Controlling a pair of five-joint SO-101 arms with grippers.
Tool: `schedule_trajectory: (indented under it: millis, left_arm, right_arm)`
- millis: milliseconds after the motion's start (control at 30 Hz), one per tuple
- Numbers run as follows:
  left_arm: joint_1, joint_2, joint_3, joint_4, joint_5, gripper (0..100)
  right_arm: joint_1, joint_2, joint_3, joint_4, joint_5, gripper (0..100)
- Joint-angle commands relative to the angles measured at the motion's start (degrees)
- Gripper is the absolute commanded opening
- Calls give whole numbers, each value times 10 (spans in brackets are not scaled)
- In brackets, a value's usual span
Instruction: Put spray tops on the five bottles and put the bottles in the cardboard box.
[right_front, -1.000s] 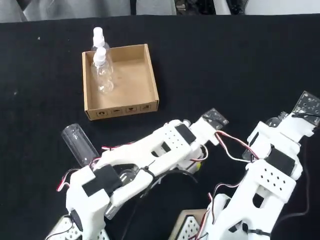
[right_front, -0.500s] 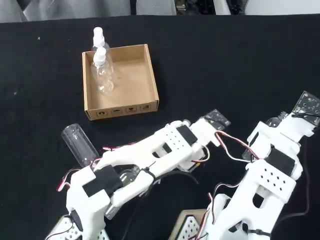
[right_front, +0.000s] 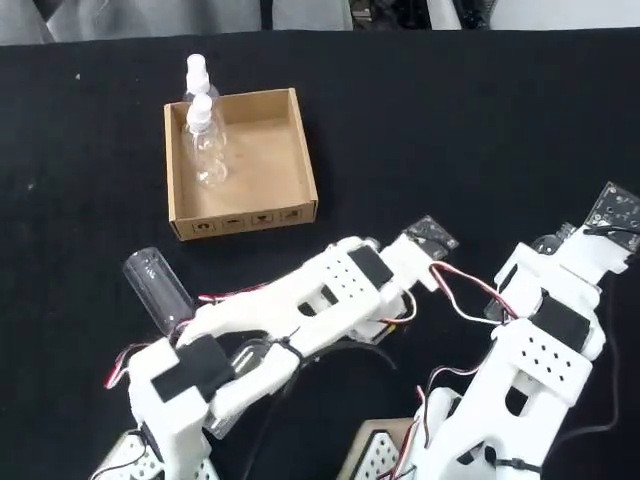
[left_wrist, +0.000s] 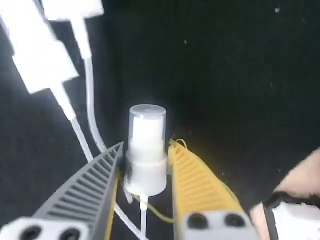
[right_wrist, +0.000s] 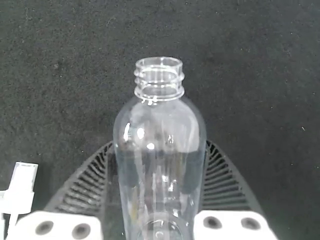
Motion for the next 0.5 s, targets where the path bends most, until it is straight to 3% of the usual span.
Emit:
schedule_trajectory:
  millis: [0, 467]
  left_arm:
    - [-12, -56, -20, 21, 2, 50]
    - [-28, -98, -16, 27, 29, 50]
  right_arm:
    - [-14, -21, -7, -15, -3, 96]
    - [-14, -21, -7, -17, 0, 96]
